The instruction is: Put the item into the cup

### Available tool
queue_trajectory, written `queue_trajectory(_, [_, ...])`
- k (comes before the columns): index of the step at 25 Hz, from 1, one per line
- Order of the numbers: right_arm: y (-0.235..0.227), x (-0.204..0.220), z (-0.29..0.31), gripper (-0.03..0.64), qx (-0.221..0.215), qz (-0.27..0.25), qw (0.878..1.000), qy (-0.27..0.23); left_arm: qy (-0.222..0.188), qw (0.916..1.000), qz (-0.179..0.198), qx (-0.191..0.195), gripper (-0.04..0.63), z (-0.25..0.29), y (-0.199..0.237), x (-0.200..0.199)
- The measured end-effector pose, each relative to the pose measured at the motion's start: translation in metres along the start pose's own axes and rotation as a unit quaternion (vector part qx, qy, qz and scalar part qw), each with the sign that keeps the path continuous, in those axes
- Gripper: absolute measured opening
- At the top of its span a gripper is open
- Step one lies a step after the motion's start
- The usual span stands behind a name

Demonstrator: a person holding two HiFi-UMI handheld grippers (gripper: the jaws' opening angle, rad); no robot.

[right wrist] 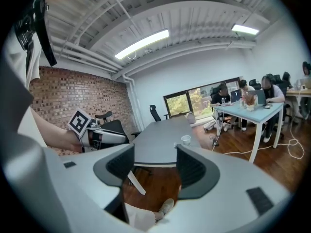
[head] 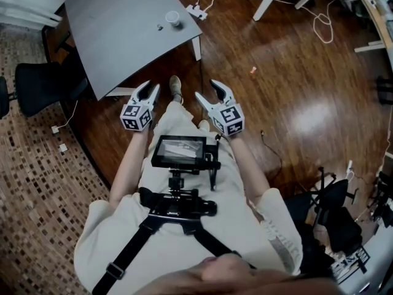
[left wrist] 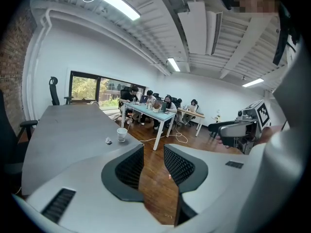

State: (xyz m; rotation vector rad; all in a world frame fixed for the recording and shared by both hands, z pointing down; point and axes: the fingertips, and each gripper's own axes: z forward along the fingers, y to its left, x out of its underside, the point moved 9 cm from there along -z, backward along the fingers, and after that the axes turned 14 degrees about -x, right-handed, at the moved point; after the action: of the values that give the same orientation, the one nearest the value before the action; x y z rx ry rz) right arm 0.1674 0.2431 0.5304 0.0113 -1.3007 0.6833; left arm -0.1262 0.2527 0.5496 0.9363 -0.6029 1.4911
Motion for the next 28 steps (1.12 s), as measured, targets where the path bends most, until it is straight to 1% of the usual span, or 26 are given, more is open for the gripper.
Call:
queue_trajectory(4, [-0.024, -0.012, 0.031, 0.288, 0.006, 0.005, 1.0, 0.006, 0.007, 0.9999, -0.001, 0.008, 0.13, 0.036, 0.028, -0.017])
queue_trajectory(7, [-0.049, -0.031, 0.056, 0.288, 0.018, 0.007, 1.0, 0.007, 0.018, 0.9997, 0.005, 0.018, 0.13, 0.072, 0.05, -0.033])
queue_trajectory(11, [-0.085, -0.058, 0.096, 0.288, 0.029, 0.012, 0.999, 0.013, 0.03, 0.9989, 0.027, 0.022, 0.13, 0.124, 0.08, -0.061])
queue_trajectory(16, [-0.129, -0.086, 0.156, 0.288, 0.037, 0.021, 0.999, 0.02, 0.044, 0.9964, 0.058, 0.043, 0.135, 0.188, 0.117, -0.09])
queue_trajectory(20, [-0.157, -0.101, 0.19, 0.288, 0.036, 0.021, 0.999, 0.034, 0.063, 0.9929, 0.08, 0.062, 0.137, 0.227, 0.134, -0.101])
queue_trajectory(23, [-0.174, -0.112, 0.209, 0.288, 0.038, 0.016, 0.998, 0.042, 0.076, 0.9907, 0.084, 0.076, 0.14, 0.246, 0.143, -0.106])
queue_trajectory(28, [-0.201, -0.122, 0.248, 0.288, 0.054, 0.017, 0.997, 0.055, 0.114, 0.9837, 0.095, 0.102, 0.141, 0.289, 0.163, -0.097])
